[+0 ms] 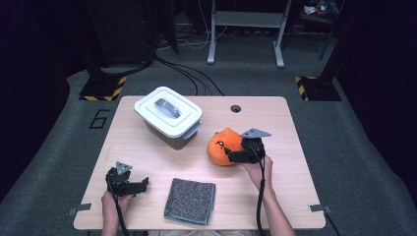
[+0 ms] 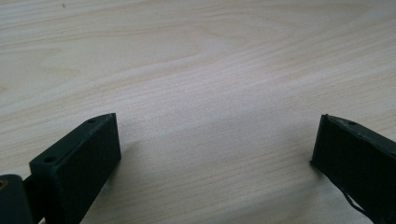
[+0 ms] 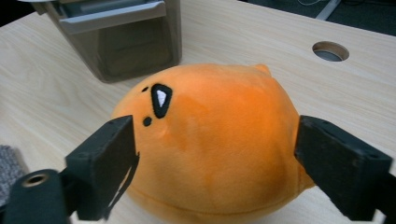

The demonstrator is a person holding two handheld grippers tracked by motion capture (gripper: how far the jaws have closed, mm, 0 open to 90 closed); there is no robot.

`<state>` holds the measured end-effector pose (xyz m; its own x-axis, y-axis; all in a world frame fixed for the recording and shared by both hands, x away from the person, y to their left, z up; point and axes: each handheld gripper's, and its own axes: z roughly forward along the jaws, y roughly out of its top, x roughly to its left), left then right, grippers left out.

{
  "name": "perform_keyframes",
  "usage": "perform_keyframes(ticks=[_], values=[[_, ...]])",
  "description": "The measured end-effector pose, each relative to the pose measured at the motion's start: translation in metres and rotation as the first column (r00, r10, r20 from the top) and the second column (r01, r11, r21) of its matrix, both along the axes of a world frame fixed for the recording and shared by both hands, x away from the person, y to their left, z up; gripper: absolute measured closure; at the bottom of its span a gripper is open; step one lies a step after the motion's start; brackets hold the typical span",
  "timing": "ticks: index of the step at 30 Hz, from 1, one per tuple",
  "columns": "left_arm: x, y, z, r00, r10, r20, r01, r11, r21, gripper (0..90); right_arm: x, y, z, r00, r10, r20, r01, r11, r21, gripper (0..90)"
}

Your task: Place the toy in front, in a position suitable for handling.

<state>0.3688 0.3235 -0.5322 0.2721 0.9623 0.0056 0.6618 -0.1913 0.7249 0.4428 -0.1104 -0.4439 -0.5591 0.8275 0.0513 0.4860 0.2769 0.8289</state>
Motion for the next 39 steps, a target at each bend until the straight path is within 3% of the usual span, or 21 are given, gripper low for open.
perform_keyframes(ticks=[7,17,25,34,36,39], values=[[0.0,0.0,0.0,1.0,0.001,0.001,-0.001,1.0,-0.001,0.7,-0.021,0.0,0.006,0.9977,0.066,-0.01,-0.066,0.998,-0.008,0.4],[0.0,0.0,0.0,1.0,0.001,0.0,-0.001,1.0,0.0,0.7,-0.063,0.006,0.001,0.9868,0.161,-0.018,-0.161,0.986,-0.036,0.0],[0.0,0.0,0.0,1.0,0.001,0.0,-0.001,1.0,0.0,0.7,-0.084,0.016,-0.005,0.976,0.217,-0.023,-0.217,0.975,-0.034,0.0],[0.0,0.0,0.0,1.0,0.0,0.0,0.0,1.0,0.0,0.7,-0.104,0.043,-0.026,0.9498,0.304,-0.074,-0.308,0.95,-0.054,0.0],[0.0,0.0,0.0,1.0,0.001,0.0,-0.001,1.0,0.0,0.7,-0.106,0.052,-0.03,0.9413,0.327,-0.086,-0.332,0.942,-0.056,0.0],[0.0,0.0,0.0,1.0,0.001,0.0,-0.001,1.0,0.001,0.7,-0.108,0.066,-0.035,0.9214,0.376,-0.099,-0.384,0.919,-0.086,0.0]])
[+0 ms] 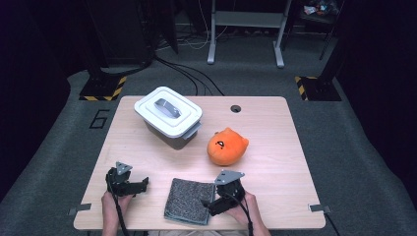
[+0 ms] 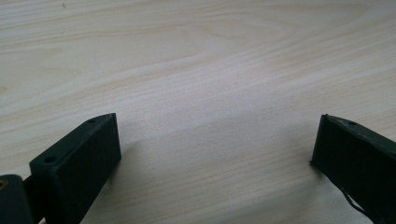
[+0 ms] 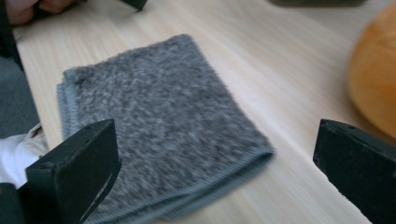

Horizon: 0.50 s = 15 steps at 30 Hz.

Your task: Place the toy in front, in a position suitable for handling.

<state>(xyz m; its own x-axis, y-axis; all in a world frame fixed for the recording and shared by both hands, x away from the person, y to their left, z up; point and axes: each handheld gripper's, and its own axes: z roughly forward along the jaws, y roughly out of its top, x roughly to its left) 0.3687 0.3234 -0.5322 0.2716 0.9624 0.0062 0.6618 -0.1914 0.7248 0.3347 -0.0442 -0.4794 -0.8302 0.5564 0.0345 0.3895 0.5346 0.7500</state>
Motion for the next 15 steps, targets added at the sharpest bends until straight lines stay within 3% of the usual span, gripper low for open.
perform_keyframes(ticks=[7,15], values=[[0.0,0.0,0.0,1.0,0.0,0.0,0.0,1.0,0.0,0.7,-0.003,0.031,-0.013,0.9976,0.064,-0.024,-0.066,0.996,-0.055,0.0],[0.0,0.0,0.0,1.0,0.0,0.0,0.0,1.0,-0.001,0.8,0.0,0.046,-0.02,0.9962,0.075,-0.045,-0.078,0.993,-0.089,0.0]])
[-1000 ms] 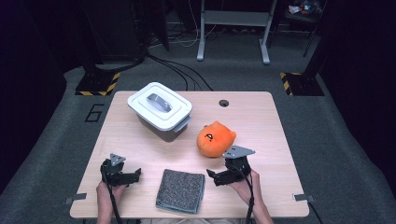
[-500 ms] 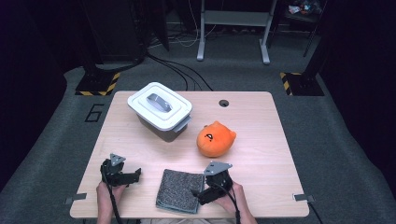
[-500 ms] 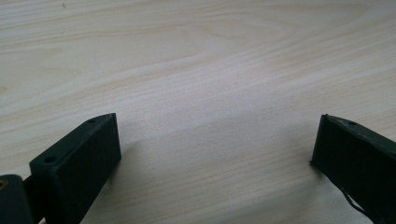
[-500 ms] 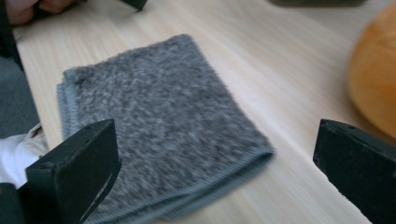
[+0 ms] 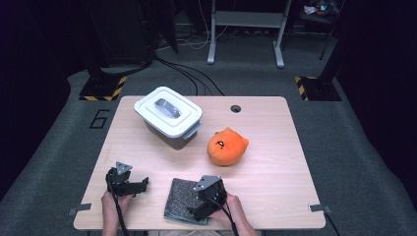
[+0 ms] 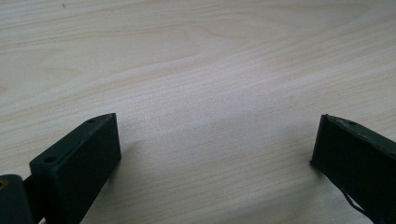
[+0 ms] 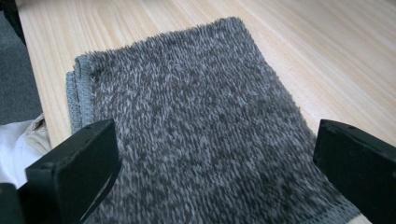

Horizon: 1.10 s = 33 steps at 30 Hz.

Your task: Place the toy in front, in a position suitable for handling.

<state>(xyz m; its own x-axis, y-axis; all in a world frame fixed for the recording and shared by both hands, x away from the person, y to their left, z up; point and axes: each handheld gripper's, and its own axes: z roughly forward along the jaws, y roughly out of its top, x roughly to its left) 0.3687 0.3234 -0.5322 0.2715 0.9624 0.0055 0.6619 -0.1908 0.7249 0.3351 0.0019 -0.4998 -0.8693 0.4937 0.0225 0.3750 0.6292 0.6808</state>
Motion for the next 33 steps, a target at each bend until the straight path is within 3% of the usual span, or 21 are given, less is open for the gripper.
perform_keyframes(ticks=[8,15,20,24,33], values=[[0.0,0.0,0.0,1.0,0.0,0.0,0.0,1.0,0.0,0.7,0.0,0.005,-0.005,0.9998,0.004,-0.02,-0.004,1.0,-0.022,0.0],[0.0,0.0,0.0,1.0,0.0,0.0,0.0,1.0,0.0,0.7,0.001,0.009,-0.014,0.9999,0.011,-0.005,-0.012,0.998,-0.065,7.9],[0.0,0.0,0.0,1.0,0.0,0.0,0.0,1.0,0.0,0.7,0.0,0.009,-0.015,0.9999,-0.008,-0.011,0.008,0.998,-0.062,14.0],[0.0,0.0,0.0,1.0,0.0,0.0,0.0,1.0,0.0,0.7,0.001,0.007,-0.015,0.9999,0.014,-0.003,-0.015,0.997,-0.078,16.9],[0.0,0.0,0.0,1.0,0.0,0.0,0.0,1.0,0.0,0.7,0.0,0.006,-0.014,0.9998,-0.019,-0.003,0.019,0.998,-0.056,31.3]])
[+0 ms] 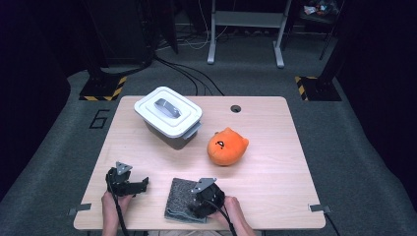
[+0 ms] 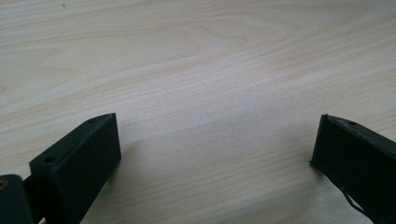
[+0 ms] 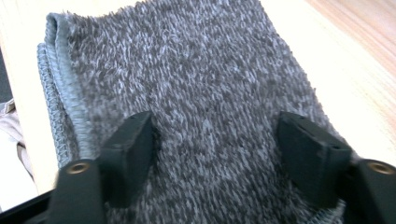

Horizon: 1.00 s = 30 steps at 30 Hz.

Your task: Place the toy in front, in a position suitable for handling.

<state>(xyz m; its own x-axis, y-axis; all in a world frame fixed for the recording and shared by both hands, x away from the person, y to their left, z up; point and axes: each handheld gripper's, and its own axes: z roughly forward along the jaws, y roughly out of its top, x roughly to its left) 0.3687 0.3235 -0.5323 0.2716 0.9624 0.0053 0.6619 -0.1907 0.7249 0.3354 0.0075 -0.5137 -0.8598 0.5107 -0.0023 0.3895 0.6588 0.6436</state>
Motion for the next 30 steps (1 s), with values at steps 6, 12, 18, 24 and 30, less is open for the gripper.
perform_keyframes(ticks=[6,12,18,24,30], values=[[0.0,0.0,0.0,1.0,0.0,0.0,0.0,1.0,0.0,0.7,0.0013,-0.004,0.0015,1.0,-0.006,0.007,0.006,1.0,-0.004,43.6],[0.0,0.0,0.0,1.0,0.0,0.0,0.0,1.0,0.001,0.7,-0.0011,-0.0029,0.0018,0.9998,-0.021,0.002,0.02,1.0,0.009,51.2],[0.0,0.0,0.0,1.0,0.0,0.0,0.0,1.0,0.0,0.7,-0.0006,-0.0047,0.0022,1.0,0.0,0.009,0.0,1.0,0.0,60.7],[-0.0001,0.0,0.0,1.0,0.0,0.0,0.0,1.0,0.0,0.7,-0.0029,-0.0047,0.0017,0.9997,-0.012,0.019,0.012,1.0,0.01,71.0],[-0.0001,0.0,0.0,1.0,0.0,0.0,0.0,1.0,0.001,0.7,-0.0044,-0.0062,0.0011,0.9995,-0.019,0.024,0.018,1.0,0.026,75.4]])
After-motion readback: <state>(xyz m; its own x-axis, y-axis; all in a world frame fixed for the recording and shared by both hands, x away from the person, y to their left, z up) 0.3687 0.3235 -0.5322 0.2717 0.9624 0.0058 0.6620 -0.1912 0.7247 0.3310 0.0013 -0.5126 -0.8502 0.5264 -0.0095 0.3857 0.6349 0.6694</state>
